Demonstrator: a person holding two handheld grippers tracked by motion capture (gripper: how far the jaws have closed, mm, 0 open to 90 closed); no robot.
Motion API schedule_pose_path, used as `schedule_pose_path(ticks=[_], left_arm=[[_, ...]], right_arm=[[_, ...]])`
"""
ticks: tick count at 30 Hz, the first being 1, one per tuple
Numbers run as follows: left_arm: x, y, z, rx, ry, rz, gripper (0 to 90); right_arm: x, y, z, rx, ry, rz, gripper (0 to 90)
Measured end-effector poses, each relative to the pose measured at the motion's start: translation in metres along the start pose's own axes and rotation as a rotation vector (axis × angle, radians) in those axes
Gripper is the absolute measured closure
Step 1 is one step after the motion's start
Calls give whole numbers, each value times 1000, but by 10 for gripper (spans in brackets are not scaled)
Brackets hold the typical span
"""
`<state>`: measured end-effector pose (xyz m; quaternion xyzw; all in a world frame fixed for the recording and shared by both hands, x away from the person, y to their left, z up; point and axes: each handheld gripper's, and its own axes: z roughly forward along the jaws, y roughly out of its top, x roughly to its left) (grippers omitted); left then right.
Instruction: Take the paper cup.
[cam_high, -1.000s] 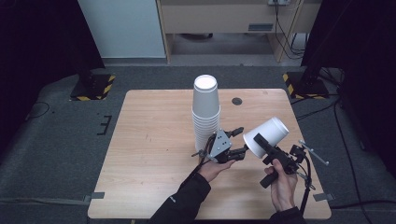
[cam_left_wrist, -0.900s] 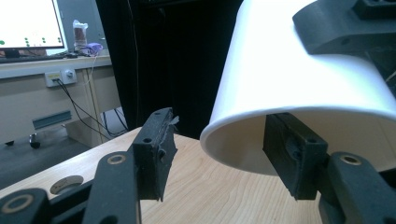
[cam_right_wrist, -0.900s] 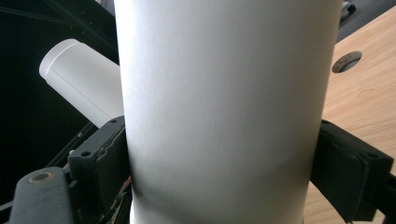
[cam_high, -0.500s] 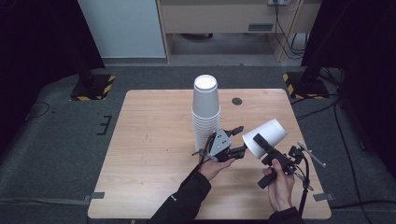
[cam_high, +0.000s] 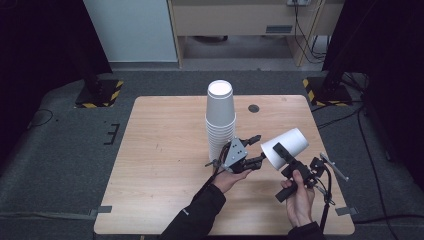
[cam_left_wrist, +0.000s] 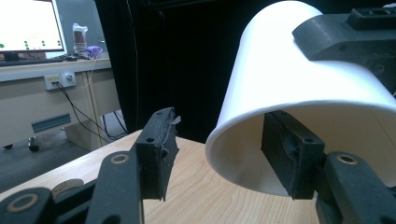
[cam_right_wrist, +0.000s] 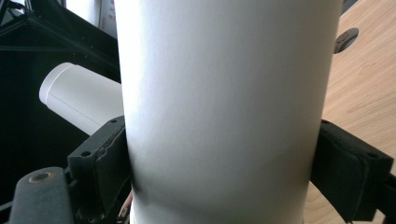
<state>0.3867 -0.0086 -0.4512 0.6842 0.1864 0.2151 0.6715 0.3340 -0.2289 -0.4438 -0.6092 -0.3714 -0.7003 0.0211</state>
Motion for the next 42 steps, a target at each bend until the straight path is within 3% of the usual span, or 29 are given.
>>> schedule_pose_path(ticks=[15,42], left_arm=[[0,-3,2,-1,-7,-2,466],[1,-7,9,-27,-25,-22,616]], right_arm=[[-1,0,0,-10,1,7,141],[-1,-6,4,31,17,40,141]])
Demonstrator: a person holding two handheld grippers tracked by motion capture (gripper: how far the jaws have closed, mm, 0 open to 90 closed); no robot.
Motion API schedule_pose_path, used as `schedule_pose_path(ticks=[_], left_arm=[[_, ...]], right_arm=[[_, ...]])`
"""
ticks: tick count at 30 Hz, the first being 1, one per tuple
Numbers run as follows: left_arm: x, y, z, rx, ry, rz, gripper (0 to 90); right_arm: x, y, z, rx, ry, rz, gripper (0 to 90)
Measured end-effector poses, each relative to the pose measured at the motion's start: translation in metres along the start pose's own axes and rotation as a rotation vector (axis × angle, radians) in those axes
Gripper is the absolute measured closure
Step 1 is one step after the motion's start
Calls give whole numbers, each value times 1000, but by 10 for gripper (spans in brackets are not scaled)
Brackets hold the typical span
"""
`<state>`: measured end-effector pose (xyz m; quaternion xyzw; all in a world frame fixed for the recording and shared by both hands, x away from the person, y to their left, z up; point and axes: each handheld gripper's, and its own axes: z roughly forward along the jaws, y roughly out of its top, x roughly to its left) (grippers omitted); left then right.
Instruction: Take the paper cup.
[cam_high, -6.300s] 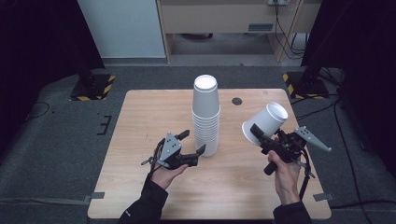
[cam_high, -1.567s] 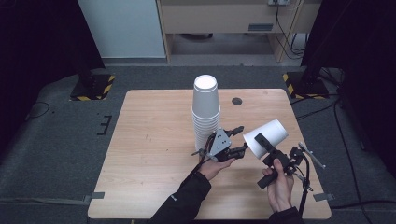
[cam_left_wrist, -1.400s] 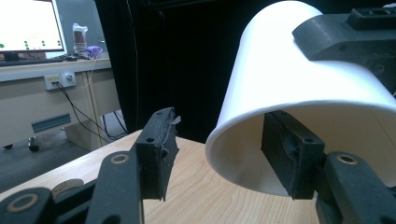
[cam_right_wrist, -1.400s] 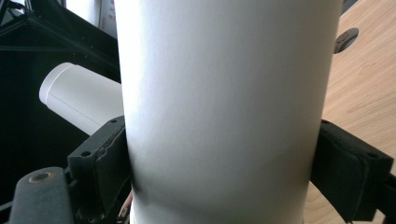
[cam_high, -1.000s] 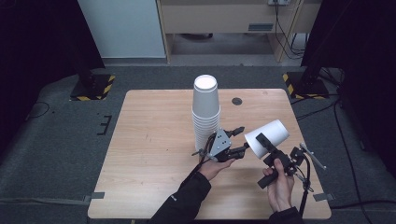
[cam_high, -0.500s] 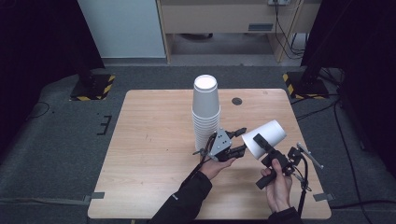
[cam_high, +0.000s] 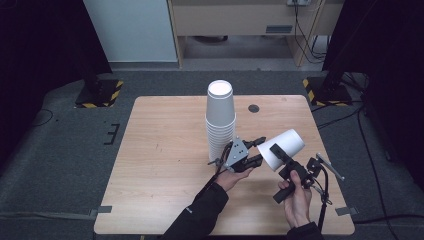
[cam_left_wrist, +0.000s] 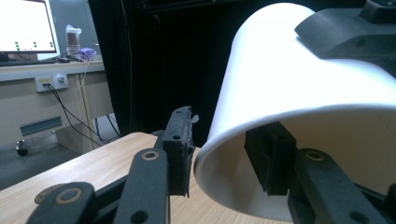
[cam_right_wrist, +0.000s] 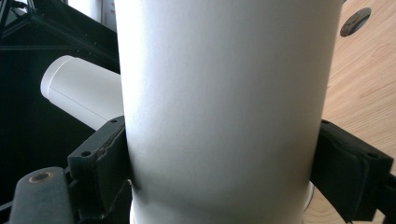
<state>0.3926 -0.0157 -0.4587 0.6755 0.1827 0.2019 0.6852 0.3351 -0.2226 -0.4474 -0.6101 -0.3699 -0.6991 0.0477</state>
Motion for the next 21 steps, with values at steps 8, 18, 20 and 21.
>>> schedule_pose_path(ticks=[8,18,20,21], left_arm=[[0,-1,2,-9,0,1,627],[0,-2,3,-9,3,1,645],[1,-2,3,-10,5,1,650],[1,-2,3,-10,5,1,655]], right_arm=[[0,-1,1,6,6,11,141],[-1,-2,1,20,11,20,141],[-1,-2,2,18,13,21,141],[-2,-2,2,17,15,19,141]])
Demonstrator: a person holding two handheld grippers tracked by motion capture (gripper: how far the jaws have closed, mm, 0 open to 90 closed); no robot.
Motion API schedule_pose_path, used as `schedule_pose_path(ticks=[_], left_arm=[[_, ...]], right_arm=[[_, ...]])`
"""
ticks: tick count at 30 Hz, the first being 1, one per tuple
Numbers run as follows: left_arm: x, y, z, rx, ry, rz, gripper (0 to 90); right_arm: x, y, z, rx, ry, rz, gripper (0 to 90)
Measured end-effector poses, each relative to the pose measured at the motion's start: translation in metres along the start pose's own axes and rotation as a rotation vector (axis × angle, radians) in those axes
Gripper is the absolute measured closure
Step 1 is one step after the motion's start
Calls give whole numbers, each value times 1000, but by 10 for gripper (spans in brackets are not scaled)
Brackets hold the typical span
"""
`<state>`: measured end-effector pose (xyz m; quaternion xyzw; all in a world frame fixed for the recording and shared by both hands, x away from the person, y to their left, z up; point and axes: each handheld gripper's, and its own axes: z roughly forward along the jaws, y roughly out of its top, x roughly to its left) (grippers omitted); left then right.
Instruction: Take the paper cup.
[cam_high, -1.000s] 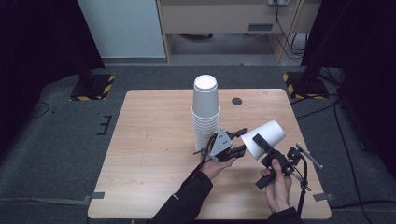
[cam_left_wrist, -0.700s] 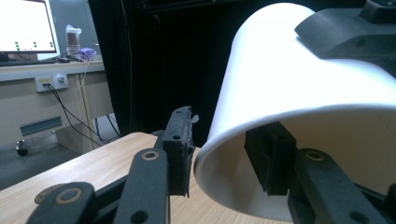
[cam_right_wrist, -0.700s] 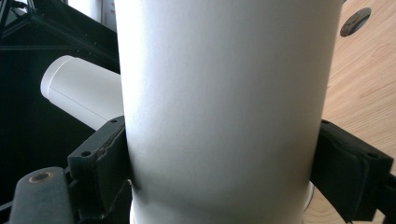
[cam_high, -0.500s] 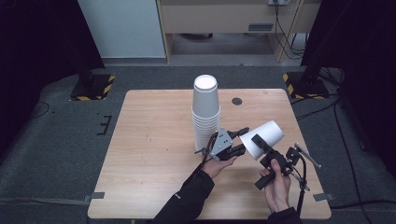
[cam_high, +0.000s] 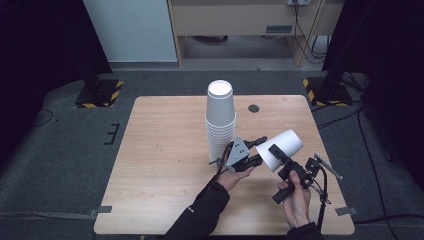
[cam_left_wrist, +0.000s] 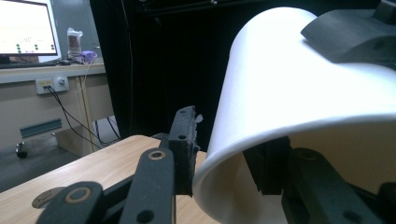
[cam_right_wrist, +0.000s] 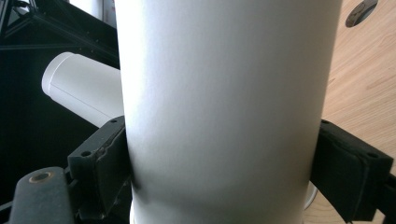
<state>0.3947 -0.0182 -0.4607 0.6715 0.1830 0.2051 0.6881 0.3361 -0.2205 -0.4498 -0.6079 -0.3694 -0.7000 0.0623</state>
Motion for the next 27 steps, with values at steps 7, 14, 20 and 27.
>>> schedule_pose_path(ticks=[7,14,20,27], left_arm=[[1,1,-1,0,11,12,714],[1,3,-3,-13,11,15,756],[0,4,-4,-16,11,21,787],[0,2,-2,-19,14,23,780]], right_arm=[[0,0,0,12,4,14,140],[-3,1,0,3,-3,13,138],[-5,1,1,-5,1,16,140],[-5,1,1,1,0,26,141]])
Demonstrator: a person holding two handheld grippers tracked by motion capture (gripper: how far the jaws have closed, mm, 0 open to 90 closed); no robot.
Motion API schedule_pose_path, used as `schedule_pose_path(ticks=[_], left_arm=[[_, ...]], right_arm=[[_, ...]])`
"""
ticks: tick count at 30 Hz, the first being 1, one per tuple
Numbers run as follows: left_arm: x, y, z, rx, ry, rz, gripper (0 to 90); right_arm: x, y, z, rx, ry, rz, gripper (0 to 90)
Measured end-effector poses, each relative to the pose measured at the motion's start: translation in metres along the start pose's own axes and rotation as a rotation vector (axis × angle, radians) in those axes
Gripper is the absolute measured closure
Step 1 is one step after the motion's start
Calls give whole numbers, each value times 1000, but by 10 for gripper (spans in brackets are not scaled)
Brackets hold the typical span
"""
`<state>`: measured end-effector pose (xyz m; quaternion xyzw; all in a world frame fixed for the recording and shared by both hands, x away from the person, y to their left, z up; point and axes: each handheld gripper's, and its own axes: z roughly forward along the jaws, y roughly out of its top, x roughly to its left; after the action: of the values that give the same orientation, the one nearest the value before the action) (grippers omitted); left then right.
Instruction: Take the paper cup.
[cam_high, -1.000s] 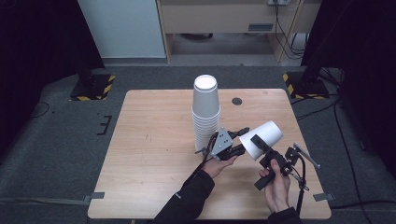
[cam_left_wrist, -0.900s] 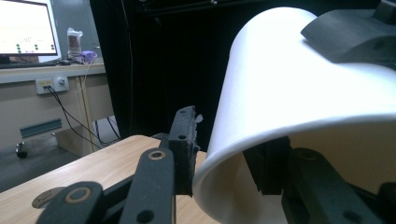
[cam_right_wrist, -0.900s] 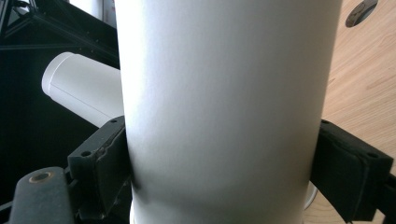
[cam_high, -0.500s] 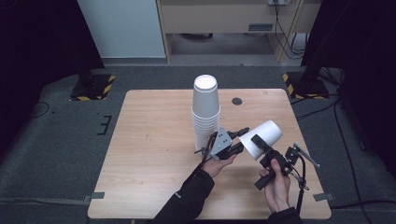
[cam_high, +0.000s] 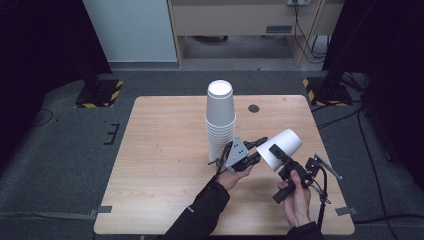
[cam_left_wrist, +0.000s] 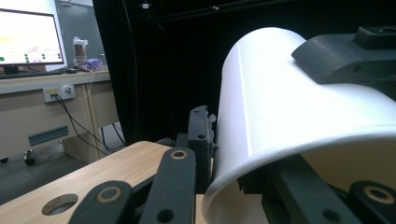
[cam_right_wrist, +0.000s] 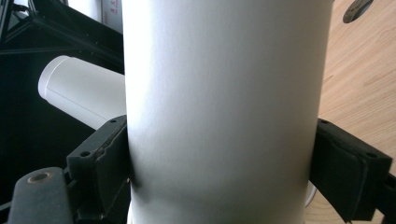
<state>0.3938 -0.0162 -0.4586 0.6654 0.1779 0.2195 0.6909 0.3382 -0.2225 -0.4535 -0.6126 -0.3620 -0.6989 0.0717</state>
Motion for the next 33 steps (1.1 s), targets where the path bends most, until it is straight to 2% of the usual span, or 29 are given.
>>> schedule_pose_path(ticks=[15,33], left_arm=[[-1,0,-1,17,-4,13,829],[-2,-3,-8,47,-28,3,859]], right_arm=[[-1,1,0,-12,-2,1,138],[0,4,3,10,0,-73,120]])
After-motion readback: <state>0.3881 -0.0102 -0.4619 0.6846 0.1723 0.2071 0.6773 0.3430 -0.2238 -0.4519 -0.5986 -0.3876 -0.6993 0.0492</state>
